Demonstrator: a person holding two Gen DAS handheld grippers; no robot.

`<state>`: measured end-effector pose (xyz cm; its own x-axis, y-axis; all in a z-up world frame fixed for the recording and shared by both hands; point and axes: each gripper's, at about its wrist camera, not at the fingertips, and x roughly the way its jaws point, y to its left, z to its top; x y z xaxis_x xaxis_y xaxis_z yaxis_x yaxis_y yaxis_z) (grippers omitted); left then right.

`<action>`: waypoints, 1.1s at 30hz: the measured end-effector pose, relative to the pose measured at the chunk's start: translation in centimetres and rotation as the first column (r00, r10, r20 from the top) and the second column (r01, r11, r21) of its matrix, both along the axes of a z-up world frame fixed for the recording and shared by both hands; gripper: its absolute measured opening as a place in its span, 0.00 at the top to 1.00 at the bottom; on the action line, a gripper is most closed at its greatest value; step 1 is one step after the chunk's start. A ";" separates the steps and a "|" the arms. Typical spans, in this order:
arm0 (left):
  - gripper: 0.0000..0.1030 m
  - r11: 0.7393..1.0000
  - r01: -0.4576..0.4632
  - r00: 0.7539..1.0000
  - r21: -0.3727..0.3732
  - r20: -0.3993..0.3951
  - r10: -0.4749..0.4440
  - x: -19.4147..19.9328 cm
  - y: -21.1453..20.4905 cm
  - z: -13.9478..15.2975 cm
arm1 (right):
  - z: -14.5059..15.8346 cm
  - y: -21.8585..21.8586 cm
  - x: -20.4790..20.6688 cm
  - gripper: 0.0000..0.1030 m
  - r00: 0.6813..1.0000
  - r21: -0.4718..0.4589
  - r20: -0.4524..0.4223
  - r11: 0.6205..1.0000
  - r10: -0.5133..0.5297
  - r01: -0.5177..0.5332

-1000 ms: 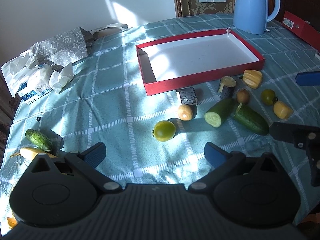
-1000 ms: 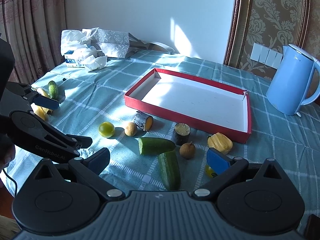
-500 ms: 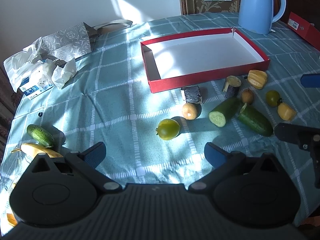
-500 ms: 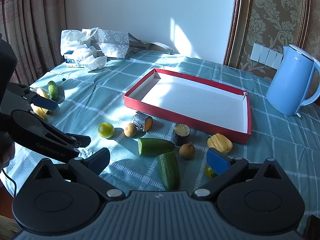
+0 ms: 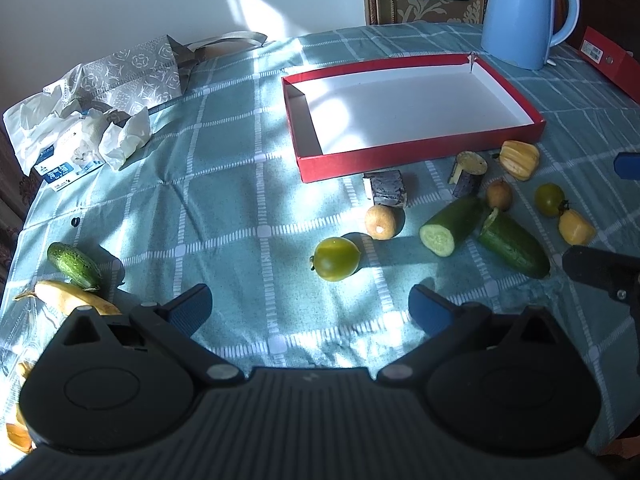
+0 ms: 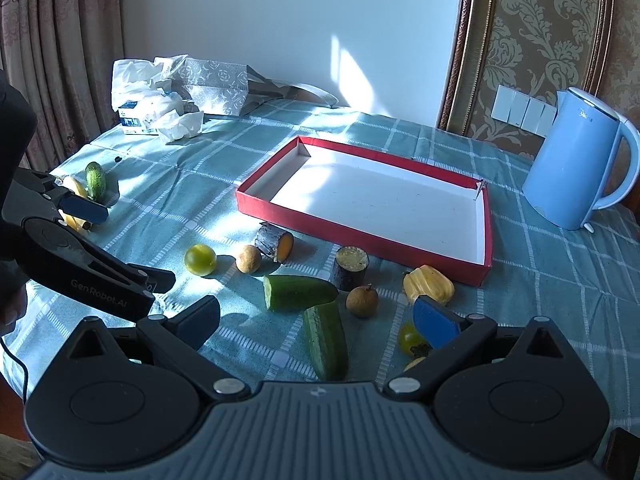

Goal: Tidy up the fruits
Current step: 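Close the left gripper around the yellow-green round fruit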

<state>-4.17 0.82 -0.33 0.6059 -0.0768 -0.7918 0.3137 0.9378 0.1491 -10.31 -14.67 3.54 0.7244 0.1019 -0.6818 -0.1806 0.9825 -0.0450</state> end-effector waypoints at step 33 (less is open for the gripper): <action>0.41 0.992 0.105 0.982 -0.064 -0.151 -0.114 7.2 -1.8 -4.5 | -1.8 -3.3 -0.1 0.00 0.990 -0.013 -0.055 0.991 -0.130 0.130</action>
<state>3.05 -0.95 -4.87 0.4626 -0.1824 -0.8676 0.4300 0.9019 0.0397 -10.46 -18.00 1.71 0.6921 0.0030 -0.7218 -0.0537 0.9974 -0.0473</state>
